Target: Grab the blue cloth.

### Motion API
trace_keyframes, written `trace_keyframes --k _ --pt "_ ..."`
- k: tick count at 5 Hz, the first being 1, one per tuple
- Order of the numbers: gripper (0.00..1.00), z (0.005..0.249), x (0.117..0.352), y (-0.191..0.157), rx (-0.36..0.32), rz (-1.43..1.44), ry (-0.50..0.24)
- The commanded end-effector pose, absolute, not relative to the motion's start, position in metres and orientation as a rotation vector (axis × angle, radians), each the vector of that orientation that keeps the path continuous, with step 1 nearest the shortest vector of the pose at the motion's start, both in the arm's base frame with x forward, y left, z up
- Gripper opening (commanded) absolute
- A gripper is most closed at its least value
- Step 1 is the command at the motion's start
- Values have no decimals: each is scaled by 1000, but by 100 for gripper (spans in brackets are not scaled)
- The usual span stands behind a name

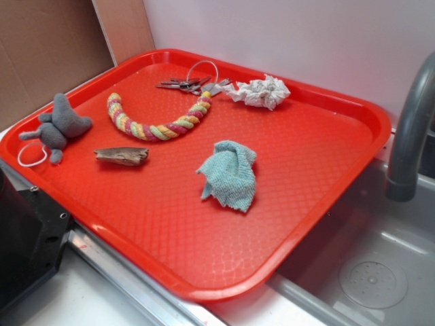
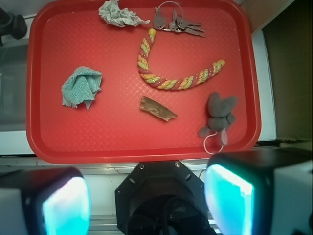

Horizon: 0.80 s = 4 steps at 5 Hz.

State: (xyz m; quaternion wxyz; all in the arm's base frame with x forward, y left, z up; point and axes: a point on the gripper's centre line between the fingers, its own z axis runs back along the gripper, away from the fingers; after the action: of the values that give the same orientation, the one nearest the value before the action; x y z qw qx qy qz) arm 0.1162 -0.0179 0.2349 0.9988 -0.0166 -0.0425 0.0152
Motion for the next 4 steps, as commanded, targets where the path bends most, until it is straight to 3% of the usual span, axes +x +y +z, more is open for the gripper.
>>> trace_keyframes --k 1,2,3,4 --pt "100 235 116 -18 -33 30 -85" --pt "100 235 112 -16 -47 51 -103" --pt "100 224 131 -15 -68 80 -107" --pt "100 220 136 -16 -60 98 -111"
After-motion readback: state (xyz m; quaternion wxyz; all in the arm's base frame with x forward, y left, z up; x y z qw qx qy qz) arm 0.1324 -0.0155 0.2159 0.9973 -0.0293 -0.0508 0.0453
